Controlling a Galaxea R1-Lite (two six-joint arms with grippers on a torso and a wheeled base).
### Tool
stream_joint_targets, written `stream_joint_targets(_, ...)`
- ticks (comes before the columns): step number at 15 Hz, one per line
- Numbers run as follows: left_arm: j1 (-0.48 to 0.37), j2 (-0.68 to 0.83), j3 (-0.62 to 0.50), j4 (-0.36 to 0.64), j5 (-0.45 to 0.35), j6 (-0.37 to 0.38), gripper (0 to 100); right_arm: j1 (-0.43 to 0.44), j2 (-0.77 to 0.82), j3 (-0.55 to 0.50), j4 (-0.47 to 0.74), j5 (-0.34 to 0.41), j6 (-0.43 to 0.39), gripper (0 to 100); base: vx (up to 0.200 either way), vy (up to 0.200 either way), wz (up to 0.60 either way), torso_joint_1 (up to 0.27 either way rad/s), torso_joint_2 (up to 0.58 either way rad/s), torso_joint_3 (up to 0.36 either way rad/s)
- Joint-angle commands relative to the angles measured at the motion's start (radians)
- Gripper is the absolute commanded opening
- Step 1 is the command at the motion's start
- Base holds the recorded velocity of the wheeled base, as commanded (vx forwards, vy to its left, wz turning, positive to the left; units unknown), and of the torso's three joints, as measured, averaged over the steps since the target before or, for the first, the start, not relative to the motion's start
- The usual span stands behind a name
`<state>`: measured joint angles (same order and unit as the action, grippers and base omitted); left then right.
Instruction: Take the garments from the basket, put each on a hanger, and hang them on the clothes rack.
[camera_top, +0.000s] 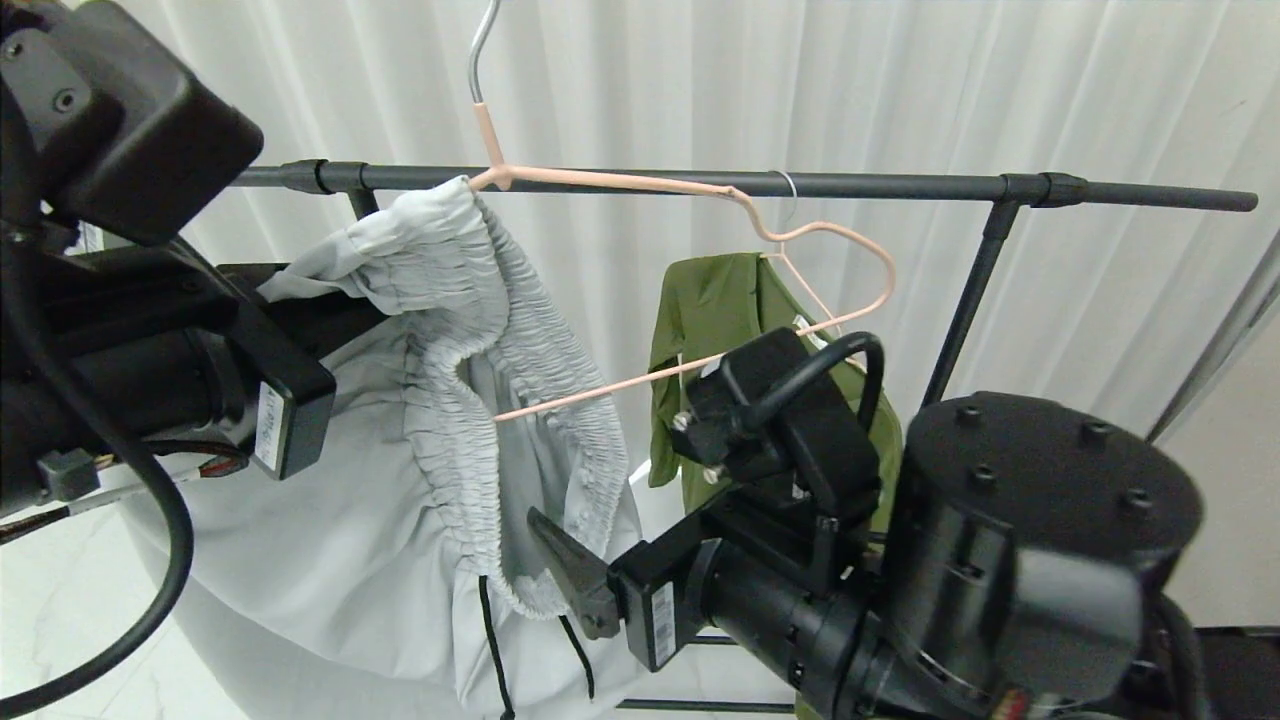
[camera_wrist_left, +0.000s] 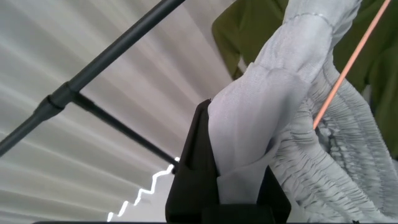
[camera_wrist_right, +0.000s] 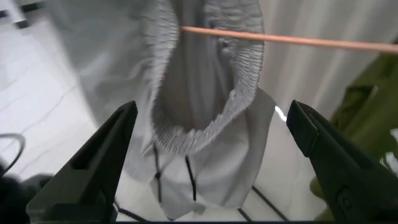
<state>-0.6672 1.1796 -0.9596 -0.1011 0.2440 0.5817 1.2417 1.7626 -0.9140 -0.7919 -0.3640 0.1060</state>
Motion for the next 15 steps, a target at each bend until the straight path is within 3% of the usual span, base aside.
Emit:
stream_joint_targets(1,-0.012,0.002,0.001,0.0,0.0,0.0,0,-0.001,0.072,-0.031,-0.001,-0.026,0.008,100,0.0,0.0,0.0,0.0,0.0,0.0)
stream_joint_targets(10,-0.012,-0.005,-0.007,0.0,0.001,0.007,0,-0.041,0.067,0.007,-0.001,-0.033,0.012,100,0.0,0.0,0.0,0.0,0.0,0.0)
stream_joint_targets(11,-0.015,-0.005,-0.007,0.0,0.001,0.001,0,-0.041,0.067,0.009,-0.001,-0.033,0.012,0,0.0,0.0,0.0,0.0,0.0,0.0)
stream_joint_targets(15,-0.037,-0.003,-0.001,0.0,0.001,-0.002,0,-0.042,0.066,0.014,-0.001,-0.038,0.011,0,0.0,0.0,0.0,0.0,0.0,0.0)
